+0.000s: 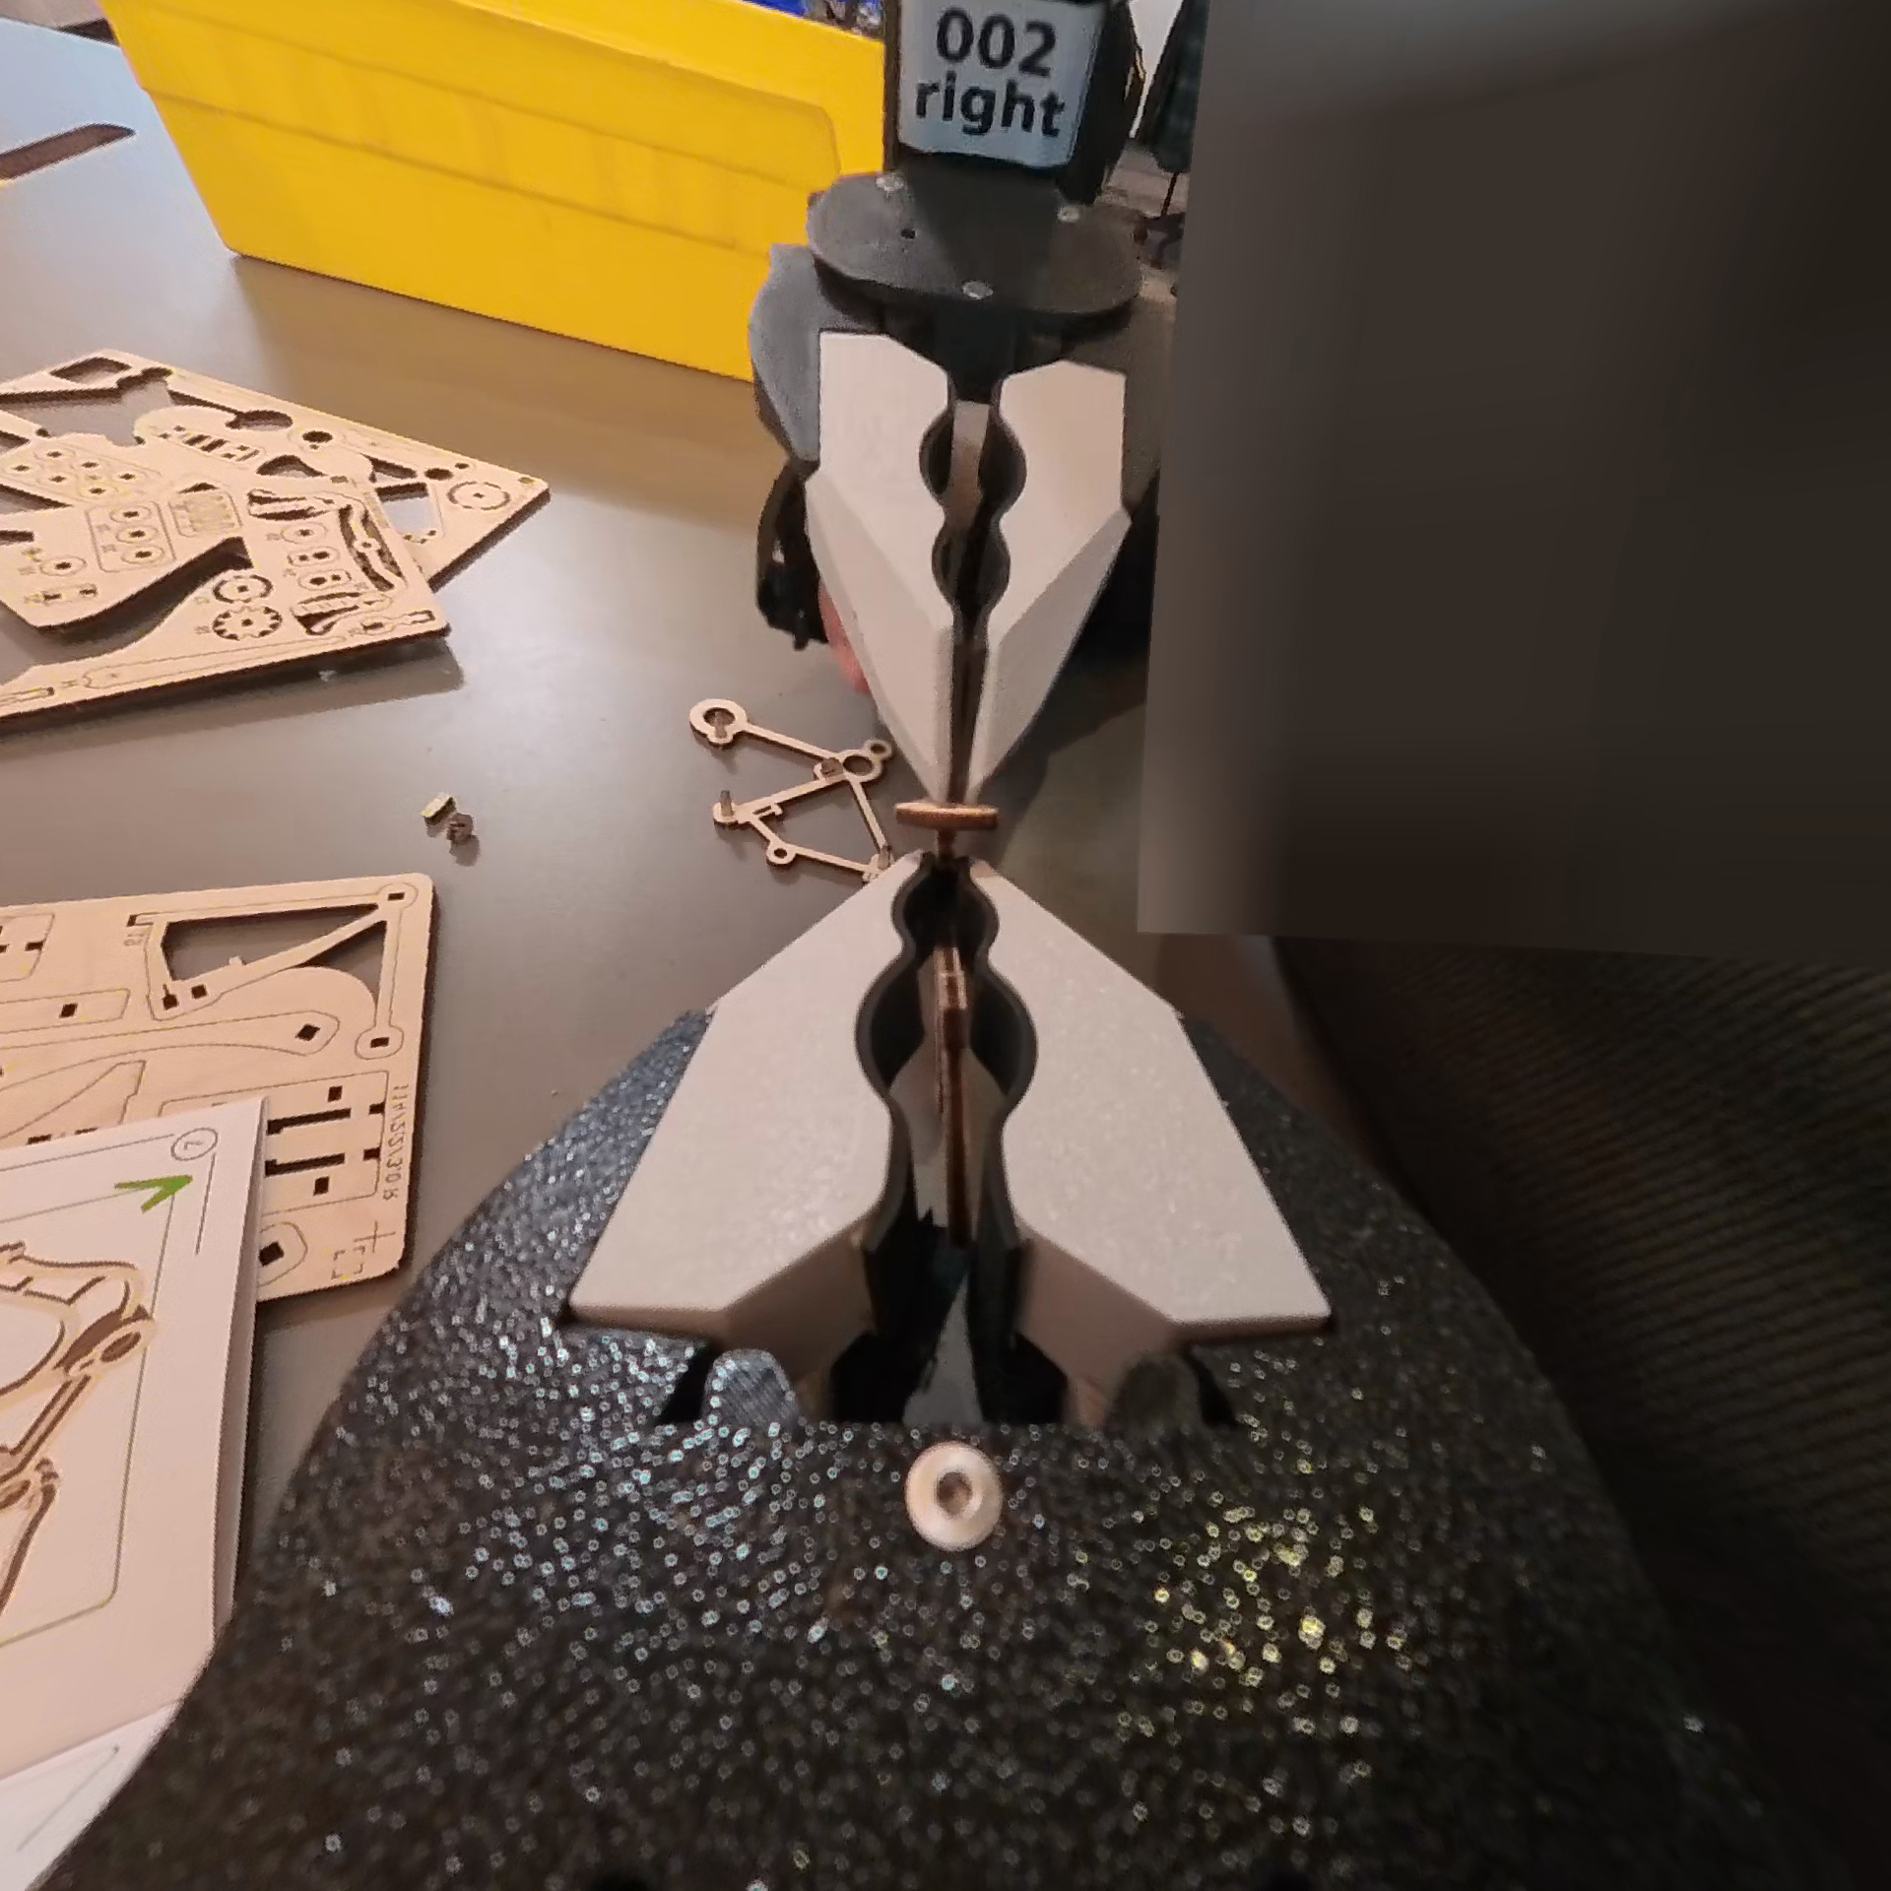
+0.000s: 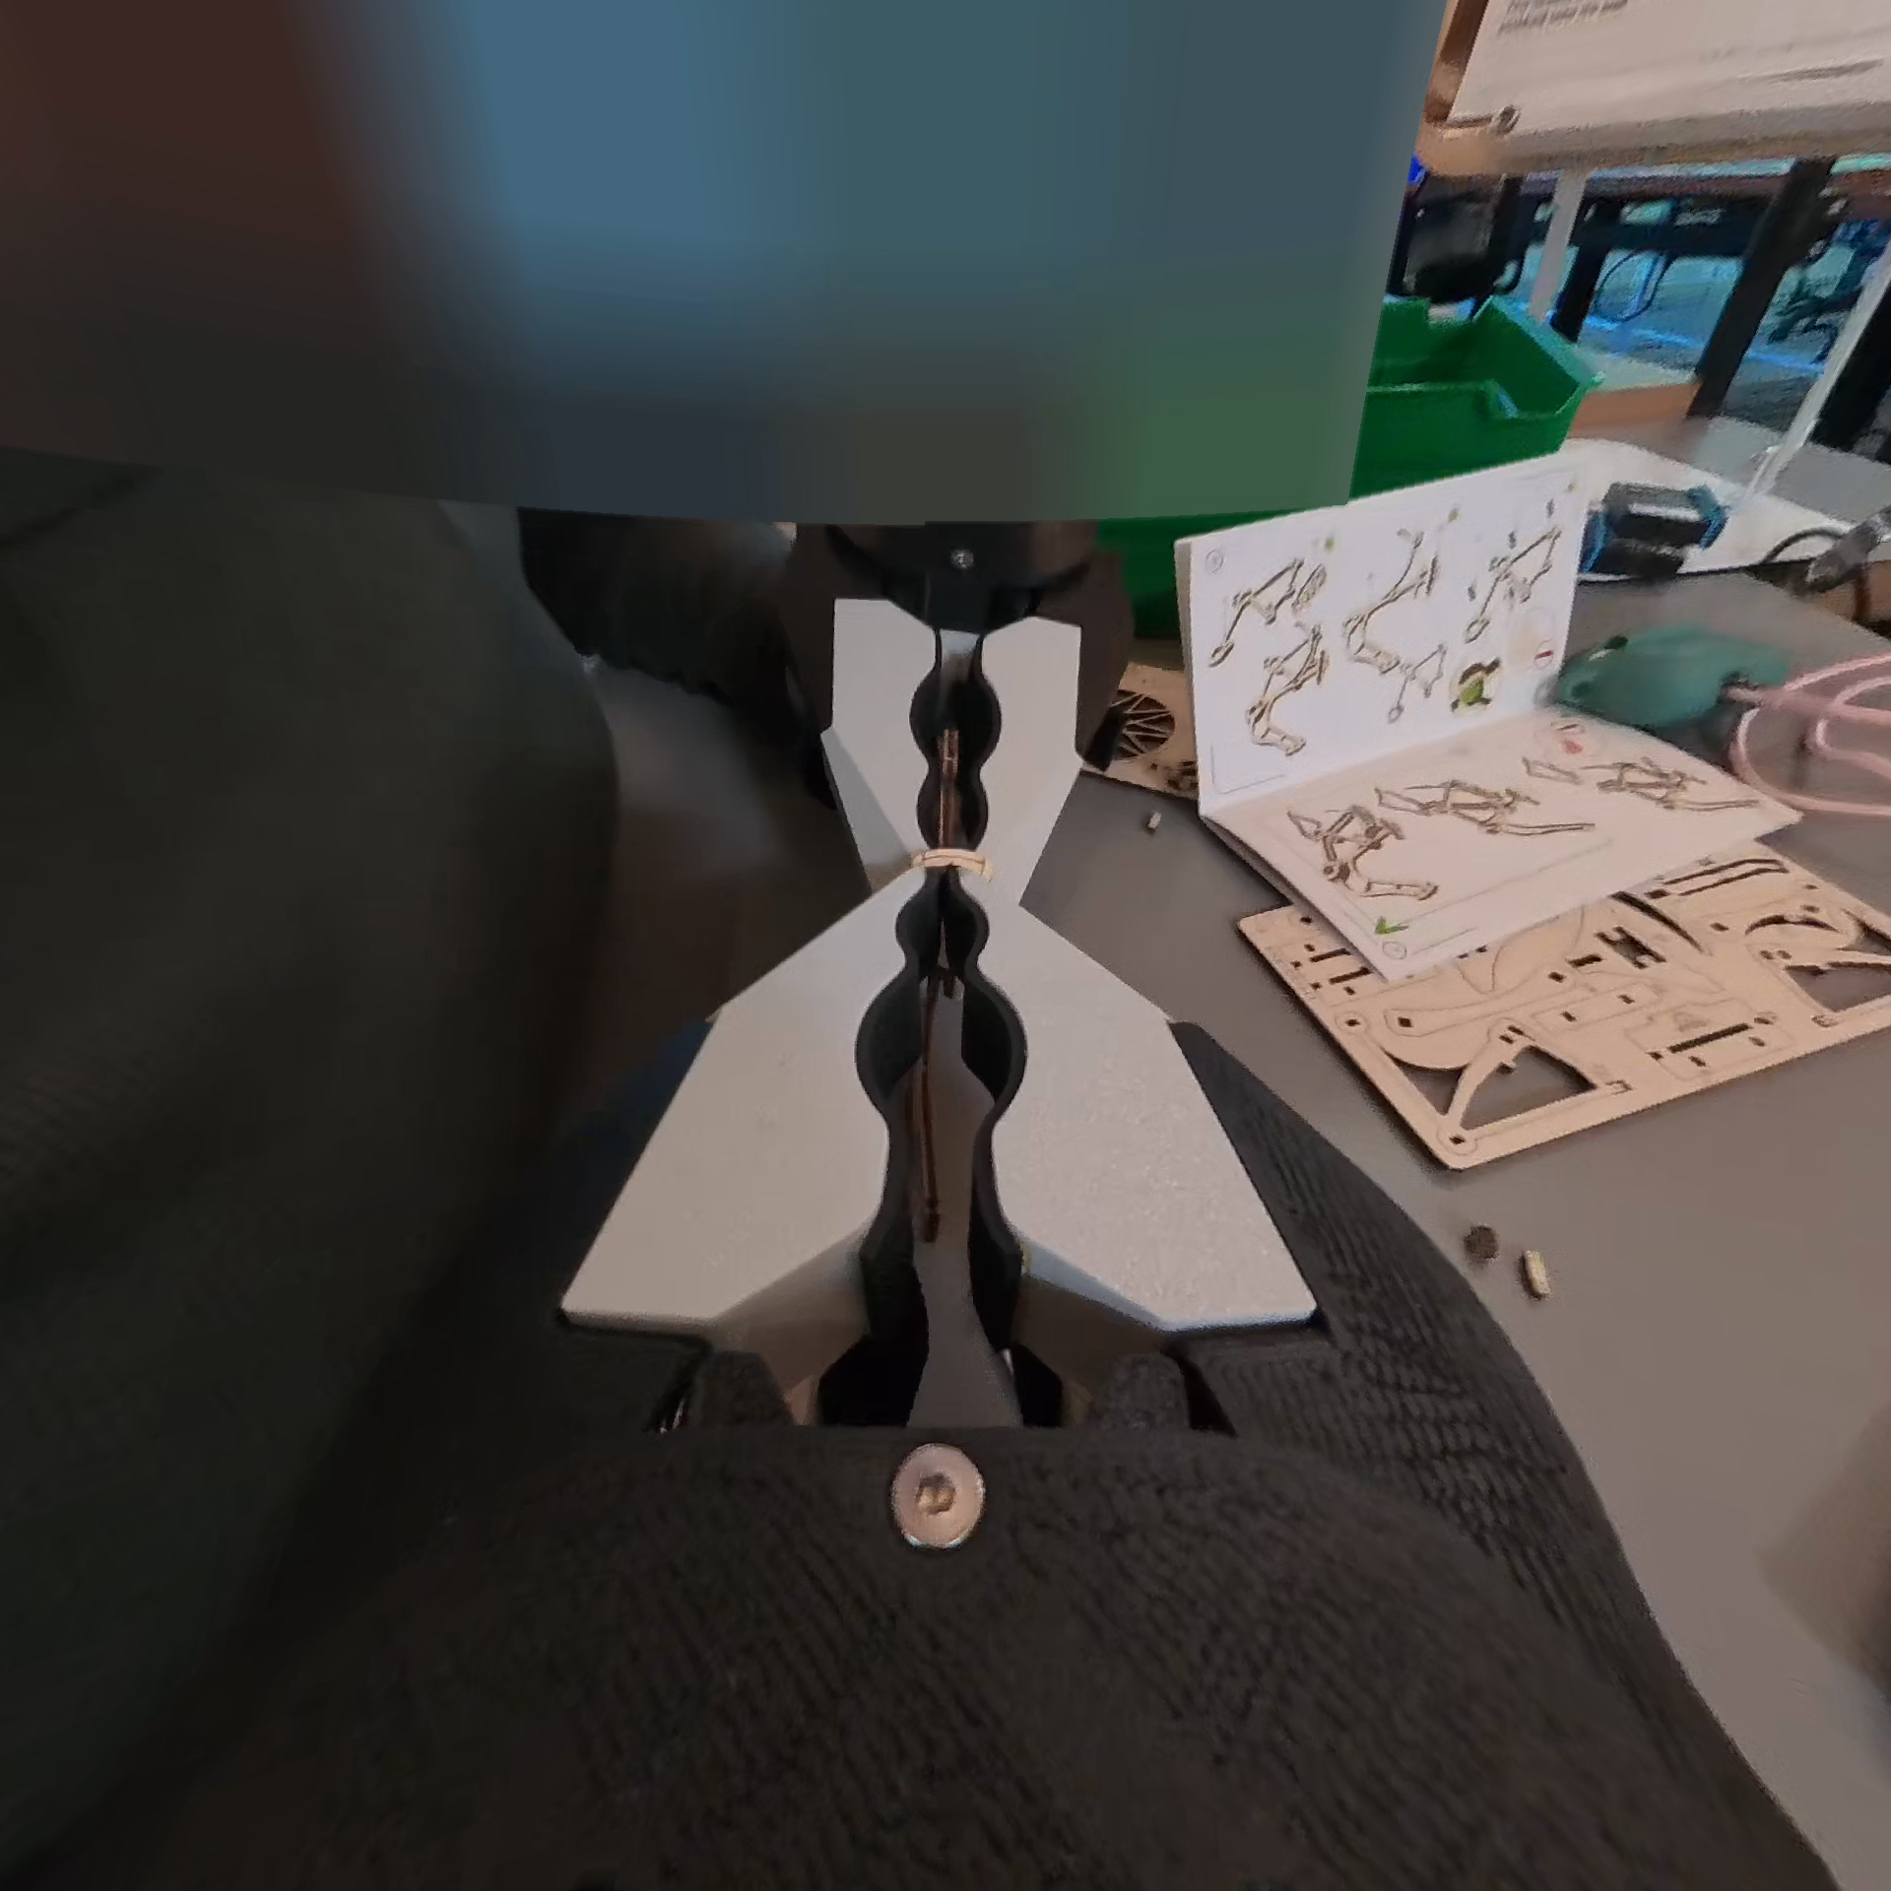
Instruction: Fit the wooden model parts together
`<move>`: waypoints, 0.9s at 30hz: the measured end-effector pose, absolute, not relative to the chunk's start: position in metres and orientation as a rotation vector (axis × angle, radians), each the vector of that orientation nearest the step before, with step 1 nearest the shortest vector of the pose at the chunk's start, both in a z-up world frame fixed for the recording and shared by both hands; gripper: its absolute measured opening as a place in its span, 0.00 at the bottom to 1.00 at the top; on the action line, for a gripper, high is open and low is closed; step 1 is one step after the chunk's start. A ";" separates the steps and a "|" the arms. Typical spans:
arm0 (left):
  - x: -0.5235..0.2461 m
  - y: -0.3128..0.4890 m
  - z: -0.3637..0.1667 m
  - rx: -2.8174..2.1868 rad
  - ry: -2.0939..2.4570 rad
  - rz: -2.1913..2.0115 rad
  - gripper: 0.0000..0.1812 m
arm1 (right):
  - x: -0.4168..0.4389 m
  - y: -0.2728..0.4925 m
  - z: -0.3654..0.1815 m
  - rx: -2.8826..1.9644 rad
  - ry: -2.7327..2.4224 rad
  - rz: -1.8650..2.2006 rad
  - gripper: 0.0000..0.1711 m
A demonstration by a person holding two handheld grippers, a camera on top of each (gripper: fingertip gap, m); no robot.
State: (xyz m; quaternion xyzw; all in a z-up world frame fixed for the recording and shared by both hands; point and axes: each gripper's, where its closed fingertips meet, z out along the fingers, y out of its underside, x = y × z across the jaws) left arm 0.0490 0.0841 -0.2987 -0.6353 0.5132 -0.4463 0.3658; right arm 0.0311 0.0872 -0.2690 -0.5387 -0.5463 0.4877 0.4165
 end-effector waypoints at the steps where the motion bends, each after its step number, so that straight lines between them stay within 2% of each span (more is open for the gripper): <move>1: 0.049 0.084 -0.299 -1.632 1.322 -1.148 0.00 | 0.031 0.088 -0.264 -1.331 -1.349 1.217 0.00; 3: 0.049 0.084 -0.299 -1.630 1.323 -1.145 0.00 | 0.033 0.089 -0.254 -1.307 -1.301 1.240 0.00; 7: 0.049 0.084 -0.299 -1.635 1.317 -1.148 0.00 | 0.030 0.090 -0.268 -1.371 -1.350 1.226 0.00; 10: 0.049 0.084 -0.299 -1.633 1.319 -1.146 0.00 | 0.032 0.093 -0.249 -1.306 -1.272 1.234 0.00; 12: 0.049 0.084 -0.299 -1.634 1.318 -1.148 0.00 | 0.028 0.090 -0.270 -1.379 -1.350 1.209 0.00; 16: 0.049 0.085 -0.299 -1.637 1.315 -1.146 0.00 | 0.031 0.093 -0.249 -1.324 -1.272 1.231 0.00; 19: 0.048 0.085 -0.298 -1.639 1.305 -1.154 0.00 | 0.026 0.090 -0.269 -1.401 -1.327 1.244 0.00; 22: 0.048 0.084 -0.299 -1.638 1.314 -1.147 0.00 | 0.028 0.092 -0.251 -1.323 -1.279 1.230 0.00; 25: 0.048 0.085 -0.298 -1.638 1.309 -1.151 0.00 | 0.025 0.091 -0.270 -1.411 -1.323 1.242 0.00; 27: 0.048 0.084 -0.299 -1.638 1.314 -1.148 0.00 | 0.027 0.095 -0.259 -1.383 -1.283 1.255 0.00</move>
